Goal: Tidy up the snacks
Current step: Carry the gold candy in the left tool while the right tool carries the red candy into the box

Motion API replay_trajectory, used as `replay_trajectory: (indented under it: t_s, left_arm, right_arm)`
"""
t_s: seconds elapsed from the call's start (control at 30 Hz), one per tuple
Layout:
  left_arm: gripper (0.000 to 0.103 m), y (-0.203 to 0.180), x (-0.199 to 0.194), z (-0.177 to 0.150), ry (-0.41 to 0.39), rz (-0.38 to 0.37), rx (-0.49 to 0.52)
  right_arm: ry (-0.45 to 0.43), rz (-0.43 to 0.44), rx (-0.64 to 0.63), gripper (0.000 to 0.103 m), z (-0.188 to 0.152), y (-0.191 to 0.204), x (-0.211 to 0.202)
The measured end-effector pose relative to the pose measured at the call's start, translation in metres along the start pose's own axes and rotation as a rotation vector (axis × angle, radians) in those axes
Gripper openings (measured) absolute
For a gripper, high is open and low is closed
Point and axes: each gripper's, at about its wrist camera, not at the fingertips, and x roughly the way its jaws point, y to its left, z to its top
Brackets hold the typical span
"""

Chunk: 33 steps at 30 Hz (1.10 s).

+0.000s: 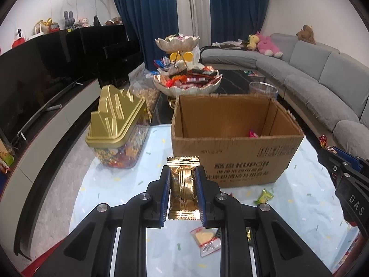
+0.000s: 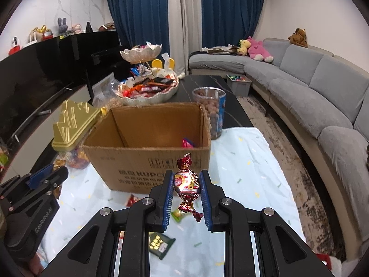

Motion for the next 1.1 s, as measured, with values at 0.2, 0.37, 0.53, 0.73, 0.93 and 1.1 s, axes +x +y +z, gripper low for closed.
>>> replay_trajectory:
  t_s: [0.2,0.37,0.53,0.73,0.93,1.1]
  left_arm:
    - [0.022,-0.003,0.003,0.019,-0.015,-0.012,0.002]
    - [0.022,-0.004,0.006,0.034,-0.029,-0.016,0.005]
    - [0.022,-0.003,0.013,0.046,-0.03,-0.021,0.008]
    - [0.022,-0.005,0.023,0.061,-0.039,-0.024,0.018]
    - [0.022,-0.007,0.036,0.075,-0.036,-0.037,0.021]
    - [0.022,-0.01,0.049,0.086,-0.028,-0.05,0.026]
  right_arm:
    - [-0.022,0.01,-0.014,0.024,0.021,0.004,0.0]
    - [-0.026,0.02,-0.017,0.024,0.036,0.004,0.005]
    - [-0.028,0.028,-0.026,0.024,0.046,0.007,0.01]
    - [-0.021,0.045,-0.037,0.024,0.057,0.01,0.021]
    - [-0.026,0.048,-0.043,0.024,0.071,0.013,0.03]
    - [-0.027,0.044,-0.048,0.024,0.084,0.014,0.041]
